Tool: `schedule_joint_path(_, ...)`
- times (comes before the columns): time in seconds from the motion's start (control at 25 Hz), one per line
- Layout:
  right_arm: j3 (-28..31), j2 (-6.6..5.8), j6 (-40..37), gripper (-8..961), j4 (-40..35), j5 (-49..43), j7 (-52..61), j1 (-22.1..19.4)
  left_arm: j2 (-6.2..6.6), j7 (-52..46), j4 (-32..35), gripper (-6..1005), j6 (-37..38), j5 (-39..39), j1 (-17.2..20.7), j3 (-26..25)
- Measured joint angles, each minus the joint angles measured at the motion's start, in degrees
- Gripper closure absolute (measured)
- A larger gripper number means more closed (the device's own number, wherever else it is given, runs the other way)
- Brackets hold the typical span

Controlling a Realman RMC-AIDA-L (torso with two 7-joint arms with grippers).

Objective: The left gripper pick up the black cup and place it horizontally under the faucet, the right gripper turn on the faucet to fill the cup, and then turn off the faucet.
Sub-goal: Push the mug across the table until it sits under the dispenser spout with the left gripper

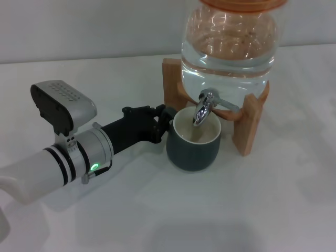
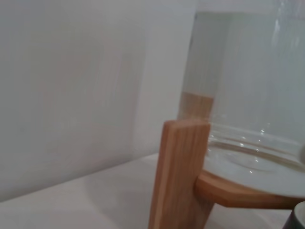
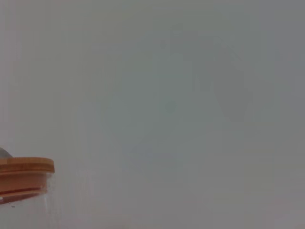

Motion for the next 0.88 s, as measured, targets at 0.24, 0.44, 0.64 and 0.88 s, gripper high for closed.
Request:
schedule_joint_path(0.24, 0.0, 0.11, 0.37, 155, 0.07, 0.01, 0.01, -0.03, -0.03, 0.02, -0.25, 818, 1.3, 1.06, -0.23, 0.01)
schedule_joint_path(0.44, 0.0, 0.11, 0.43, 155, 0.07, 0.01, 0.05, -0.18, -0.04, 0.13, -0.32, 820, 3.53, 3.88, -0.59, -0.17)
schedule_joint_path(0.64, 0.0, 0.09, 0.49, 155, 0.06, 0.01, 0.1, -0.26, -0.12, 1.23, -0.87, 847, 4.03, 4.92, -0.74, -0.72)
schedule_joint_path(0.88, 0.02, 0.08, 0.63, 156, 0.05, 0.01, 0.23, -0.57, -0.1, 1.34, -0.88, 879, 3.46, 5.44, -0.74, -1.64)
